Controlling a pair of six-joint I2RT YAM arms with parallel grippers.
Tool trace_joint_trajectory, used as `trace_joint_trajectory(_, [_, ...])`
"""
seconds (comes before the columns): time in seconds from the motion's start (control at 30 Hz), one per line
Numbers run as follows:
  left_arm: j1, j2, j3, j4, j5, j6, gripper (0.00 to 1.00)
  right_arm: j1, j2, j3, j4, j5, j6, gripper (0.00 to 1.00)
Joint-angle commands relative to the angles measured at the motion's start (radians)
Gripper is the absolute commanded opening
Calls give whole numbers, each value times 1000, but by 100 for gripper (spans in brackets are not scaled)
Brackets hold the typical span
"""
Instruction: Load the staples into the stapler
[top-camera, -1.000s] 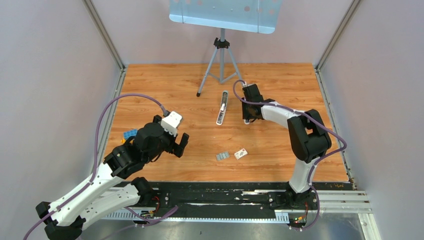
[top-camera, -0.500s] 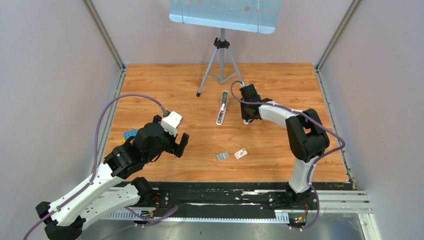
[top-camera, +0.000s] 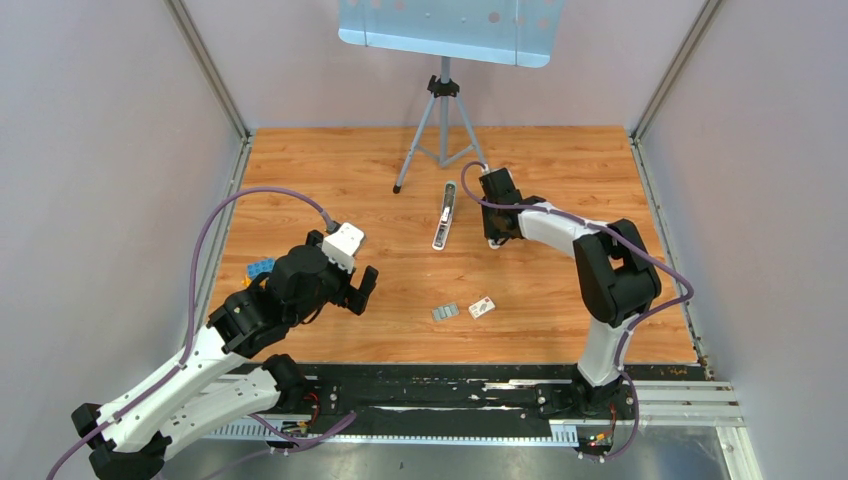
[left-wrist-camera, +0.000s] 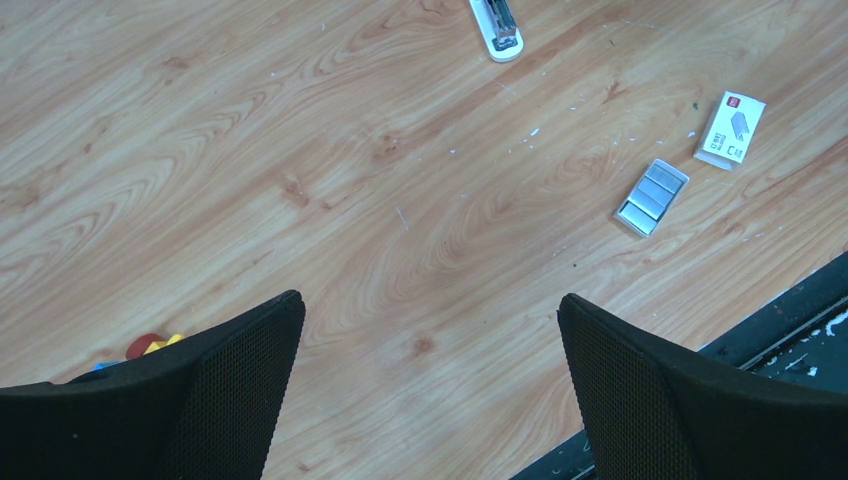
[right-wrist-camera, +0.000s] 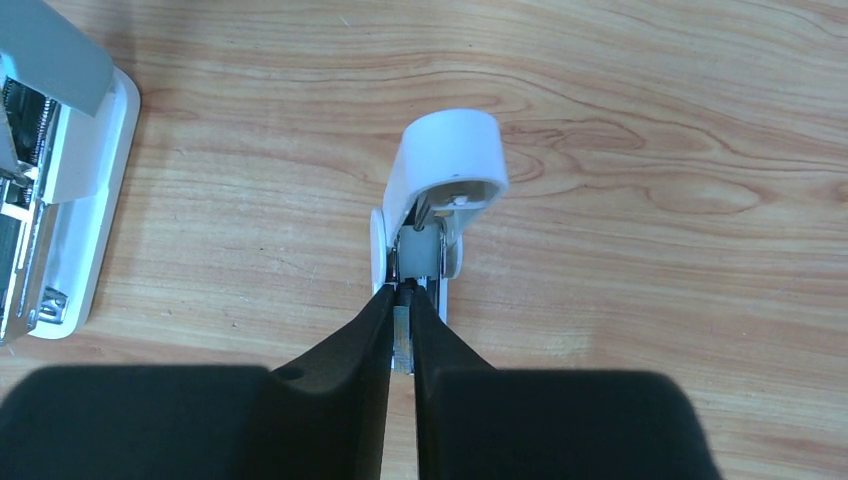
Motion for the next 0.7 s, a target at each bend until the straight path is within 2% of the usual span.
trace_joint_trajectory(0.0, [-3, -12, -11, 16, 10, 15, 100, 17, -43, 19, -37, 19, -5, 13])
trace_joint_trajectory(0.37, [-3, -17, -12, 15, 12, 13, 100, 31, -43, 26, -57, 53, -29, 12])
trace_joint_trajectory(0.67, [-3, -18, -12, 16, 16, 15, 100, 124, -2, 103, -129, 196, -99, 12])
